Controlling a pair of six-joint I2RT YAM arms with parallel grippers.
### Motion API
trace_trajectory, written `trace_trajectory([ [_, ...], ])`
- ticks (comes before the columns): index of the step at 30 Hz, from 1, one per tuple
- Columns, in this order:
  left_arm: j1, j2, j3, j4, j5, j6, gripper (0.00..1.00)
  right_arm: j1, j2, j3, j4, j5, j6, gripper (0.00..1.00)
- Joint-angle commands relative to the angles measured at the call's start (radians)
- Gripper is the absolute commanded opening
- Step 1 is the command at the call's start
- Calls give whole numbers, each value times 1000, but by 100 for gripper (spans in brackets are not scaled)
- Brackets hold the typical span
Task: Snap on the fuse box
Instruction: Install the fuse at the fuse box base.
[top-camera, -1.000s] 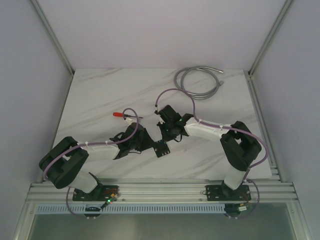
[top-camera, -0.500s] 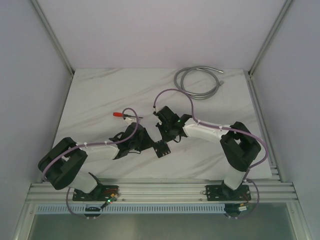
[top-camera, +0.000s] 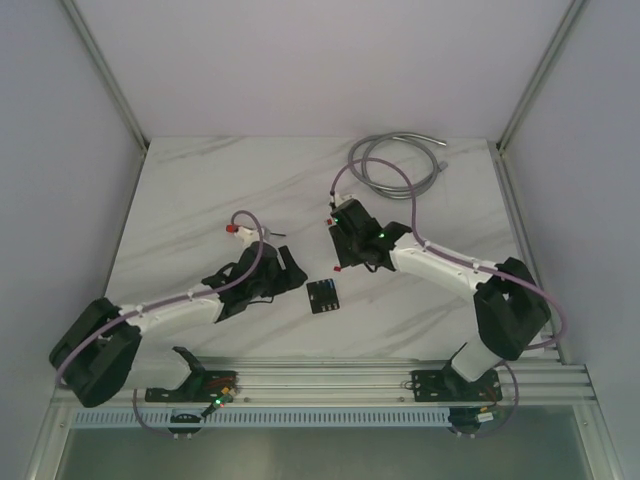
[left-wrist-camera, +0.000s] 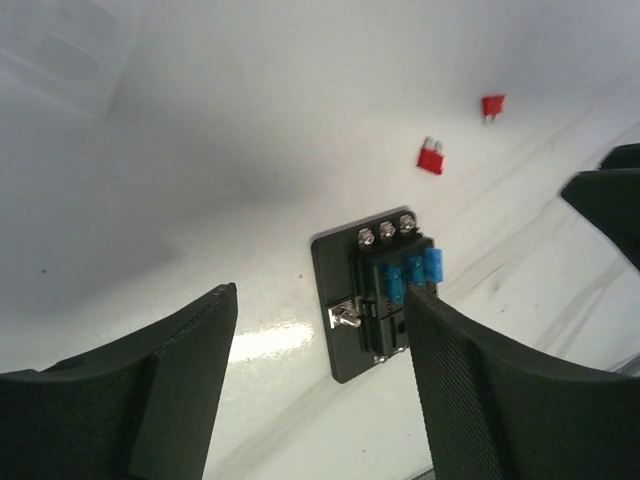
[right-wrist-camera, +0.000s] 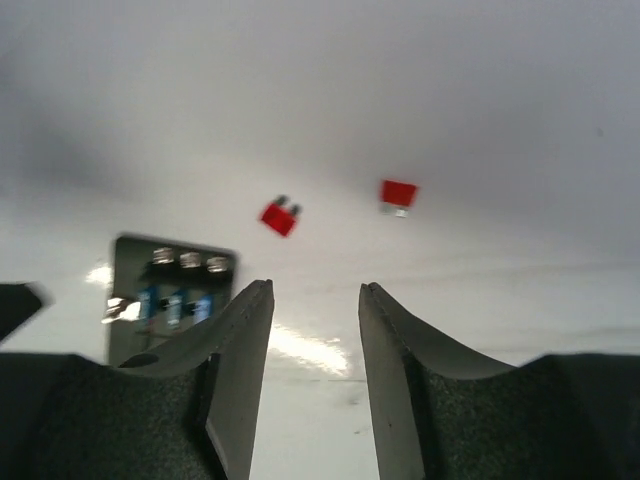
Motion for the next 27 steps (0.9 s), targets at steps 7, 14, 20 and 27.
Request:
trace_trajectory([
  [7,15,-182,-66,-54,-147,31,91,-81,80,-77,152,115,1,48],
  [14,18,-222,-79,-56,-135,53,97,-129,171,-39,180,31,-65,49],
  [20,24,-274,-76,-73,-150,50,100,-156,211,-8,185,-12,-100,49],
  [27,23,-310,-86,-87,-167,42,100,-166,258,19,184,-63,-116,48],
])
